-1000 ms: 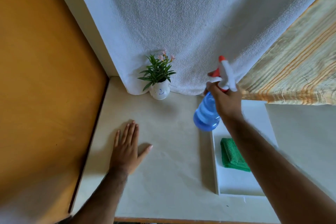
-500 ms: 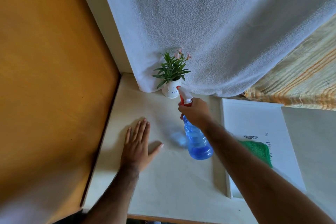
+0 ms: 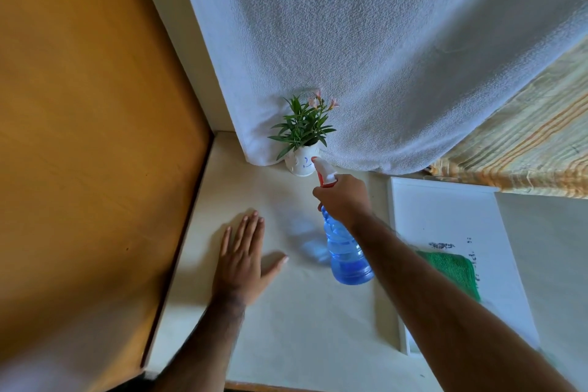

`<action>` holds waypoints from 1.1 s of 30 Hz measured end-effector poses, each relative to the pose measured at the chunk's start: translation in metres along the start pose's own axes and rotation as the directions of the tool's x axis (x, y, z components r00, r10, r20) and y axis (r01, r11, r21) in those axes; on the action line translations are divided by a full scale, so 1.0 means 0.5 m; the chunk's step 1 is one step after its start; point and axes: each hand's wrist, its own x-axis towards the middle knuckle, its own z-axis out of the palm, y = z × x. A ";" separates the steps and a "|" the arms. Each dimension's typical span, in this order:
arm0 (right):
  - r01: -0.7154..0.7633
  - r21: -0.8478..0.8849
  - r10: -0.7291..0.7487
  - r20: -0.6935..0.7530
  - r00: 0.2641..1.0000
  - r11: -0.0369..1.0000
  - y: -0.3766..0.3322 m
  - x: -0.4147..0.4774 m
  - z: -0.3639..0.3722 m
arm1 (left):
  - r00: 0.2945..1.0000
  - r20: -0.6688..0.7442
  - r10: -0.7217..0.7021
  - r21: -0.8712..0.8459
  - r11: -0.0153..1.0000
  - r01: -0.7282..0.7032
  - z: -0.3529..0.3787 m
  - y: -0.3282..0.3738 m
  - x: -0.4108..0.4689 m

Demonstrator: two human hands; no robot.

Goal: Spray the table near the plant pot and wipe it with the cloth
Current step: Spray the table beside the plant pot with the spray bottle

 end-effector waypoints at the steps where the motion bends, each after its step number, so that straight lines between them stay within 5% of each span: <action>1: 0.001 -0.018 -0.001 -0.017 1.000 1.000 0.001 0.001 -0.001 | 1.000 -0.005 0.002 0.004 1.000 -0.002 0.001 0.000 0.000; 15: 0.011 -0.073 -0.011 0.009 1.000 0.997 0.004 0.008 0.001 | 1.000 -0.008 -0.004 0.004 1.000 0.004 -0.002 0.002 0.002; 20: 0.016 0.047 -0.014 -0.029 0.999 0.999 0.017 -0.005 -0.008 | 1.000 0.002 0.002 -0.014 1.000 -0.002 -0.004 -0.002 0.002; 27: 0.251 0.369 -0.124 -0.335 0.934 0.895 0.068 -0.053 -0.078 | 0.997 0.079 -0.018 -0.039 0.999 0.022 -0.011 -0.003 0.003; 33: 0.518 0.369 -0.233 -0.593 0.770 0.771 0.097 -0.070 -0.187 | 0.995 0.098 -0.011 -0.048 0.999 0.016 -0.015 -0.003 0.004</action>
